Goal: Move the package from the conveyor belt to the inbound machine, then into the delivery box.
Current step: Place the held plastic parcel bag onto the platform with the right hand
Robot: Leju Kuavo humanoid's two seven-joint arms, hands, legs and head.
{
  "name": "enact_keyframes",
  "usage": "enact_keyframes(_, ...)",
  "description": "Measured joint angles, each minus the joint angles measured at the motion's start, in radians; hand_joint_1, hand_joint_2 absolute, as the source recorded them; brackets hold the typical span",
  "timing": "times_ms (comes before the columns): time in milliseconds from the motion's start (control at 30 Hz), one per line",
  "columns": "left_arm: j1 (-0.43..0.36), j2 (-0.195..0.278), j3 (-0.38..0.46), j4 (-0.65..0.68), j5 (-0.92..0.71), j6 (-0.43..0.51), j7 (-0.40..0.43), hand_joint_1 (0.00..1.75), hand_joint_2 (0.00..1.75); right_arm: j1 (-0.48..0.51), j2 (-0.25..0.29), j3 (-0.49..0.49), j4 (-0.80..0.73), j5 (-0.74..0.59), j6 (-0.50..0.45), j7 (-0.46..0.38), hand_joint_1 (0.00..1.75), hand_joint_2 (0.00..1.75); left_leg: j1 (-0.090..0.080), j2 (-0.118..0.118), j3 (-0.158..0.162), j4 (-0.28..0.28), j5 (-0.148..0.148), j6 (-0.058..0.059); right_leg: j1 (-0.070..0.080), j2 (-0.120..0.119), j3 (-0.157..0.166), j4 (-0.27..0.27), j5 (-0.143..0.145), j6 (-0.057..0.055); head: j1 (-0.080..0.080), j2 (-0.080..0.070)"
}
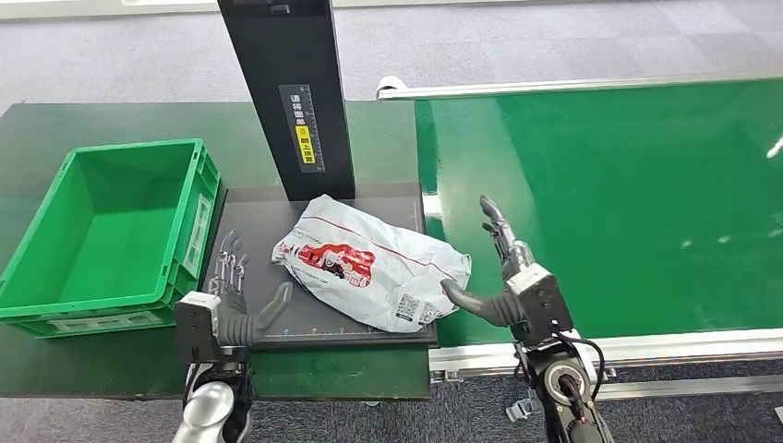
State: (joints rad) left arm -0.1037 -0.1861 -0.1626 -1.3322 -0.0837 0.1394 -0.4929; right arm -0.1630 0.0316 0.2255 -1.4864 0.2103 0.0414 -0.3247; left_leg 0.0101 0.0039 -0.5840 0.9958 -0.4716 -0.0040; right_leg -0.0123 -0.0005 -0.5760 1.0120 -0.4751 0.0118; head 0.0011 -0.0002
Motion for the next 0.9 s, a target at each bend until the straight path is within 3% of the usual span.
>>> enact_keyframes(200, 0.001, -0.027, -0.050, 0.034, -0.024, -0.058, 0.010, 0.00, 1.75, 0.040, 0.005, -0.040, -0.052, -0.083, 0.032, -0.011, 0.00, 1.75, 0.000, 0.000, 0.000, 0.000, 0.000, 0.000, -0.001, 0.000, 0.000, 0.000, 0.000, 0.000, 0.000, 0.000)
enact_keyframes(533, -0.027, -0.065, -0.173, 0.164, -0.063, -0.086, 0.012, 0.00, 1.75, 0.080, 0.031, -0.064, -0.076, -0.113, 0.045, -0.013, 0.00, 1.75, 0.000, 0.000, 0.000, 0.000, 0.000, 0.000, 0.000, 0.000, 0.000, 0.000, 0.000, 0.000, 0.000, 0.000)
enact_keyframes(633, -0.041, -0.069, -0.207, 0.218, -0.134, -0.005, 0.003, 0.00, 1.75, 0.090, 0.040, -0.066, -0.081, -0.128, 0.057, -0.018, 0.00, 1.75, 0.000, 0.000, 0.000, 0.000, 0.000, 0.000, 0.000, 0.000, 0.000, 0.000, 0.000, 0.000, 0.000, 0.000)
enact_keyframes(800, -0.067, -0.070, -0.260, 0.290, -0.368, 0.237, -0.002, 0.00, 1.75, 0.102, 0.049, -0.067, -0.090, -0.136, 0.064, -0.022, 0.00, 1.75, 0.000, 0.000, 0.000, 0.000, 0.000, 0.000, 0.000, 0.000, 0.000, 0.000, 0.000, 0.000, 0.000, 0.000)
enact_keyframes(900, -0.076, -0.069, -0.281, 0.320, -0.408, 0.275, -0.001, 0.00, 1.75, 0.106, 0.053, -0.067, -0.093, -0.136, 0.064, -0.023, 0.00, 1.75, 0.000, 0.000, 0.000, 0.000, 0.000, 0.000, 0.000, 0.000, 0.000, 0.000, 0.000, 0.000, 0.000, 0.000)
